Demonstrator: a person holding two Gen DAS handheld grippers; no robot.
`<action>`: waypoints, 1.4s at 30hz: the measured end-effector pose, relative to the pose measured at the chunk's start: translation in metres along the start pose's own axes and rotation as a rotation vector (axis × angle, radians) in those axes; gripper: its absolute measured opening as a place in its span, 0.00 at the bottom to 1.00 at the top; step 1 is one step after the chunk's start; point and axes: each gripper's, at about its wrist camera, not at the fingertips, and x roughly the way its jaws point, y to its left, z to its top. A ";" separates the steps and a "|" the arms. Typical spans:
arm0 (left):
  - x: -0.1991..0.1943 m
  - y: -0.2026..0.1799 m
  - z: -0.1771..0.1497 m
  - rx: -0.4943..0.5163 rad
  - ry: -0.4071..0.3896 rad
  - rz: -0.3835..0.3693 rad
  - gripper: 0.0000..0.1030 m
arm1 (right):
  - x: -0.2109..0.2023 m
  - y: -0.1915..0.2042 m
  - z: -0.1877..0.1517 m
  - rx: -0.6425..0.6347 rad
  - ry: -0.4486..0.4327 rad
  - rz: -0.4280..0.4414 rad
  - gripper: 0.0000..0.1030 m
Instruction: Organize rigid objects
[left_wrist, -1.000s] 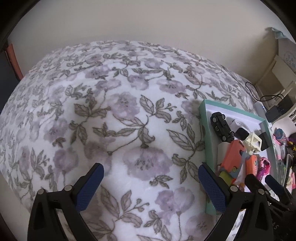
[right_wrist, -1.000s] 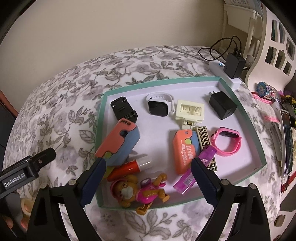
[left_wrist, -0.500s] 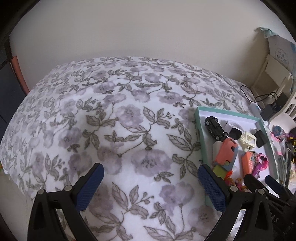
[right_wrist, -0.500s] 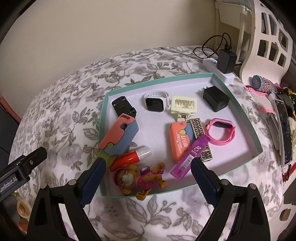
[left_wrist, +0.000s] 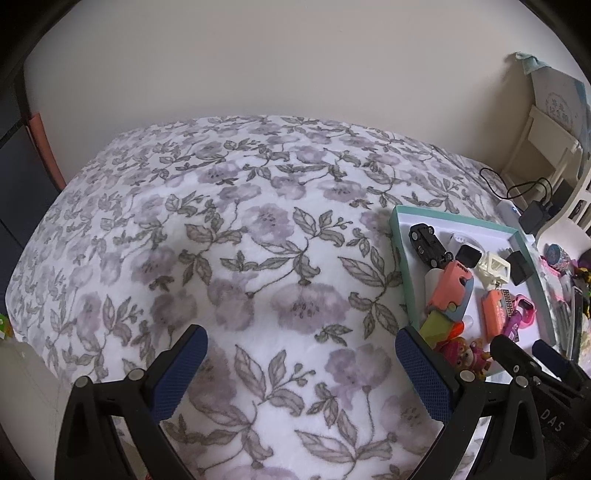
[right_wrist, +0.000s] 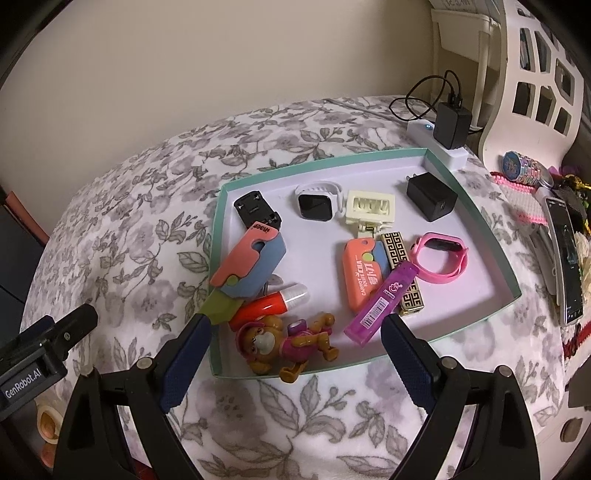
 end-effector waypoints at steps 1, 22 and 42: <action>0.000 0.000 0.000 0.002 0.000 0.001 1.00 | 0.000 0.000 0.000 0.000 0.002 -0.001 0.91; 0.001 0.011 0.002 -0.059 0.022 -0.010 1.00 | 0.004 0.019 0.001 -0.101 -0.001 -0.116 0.91; 0.011 0.012 0.000 -0.028 0.071 0.007 1.00 | 0.006 0.021 0.000 -0.092 -0.012 -0.123 0.91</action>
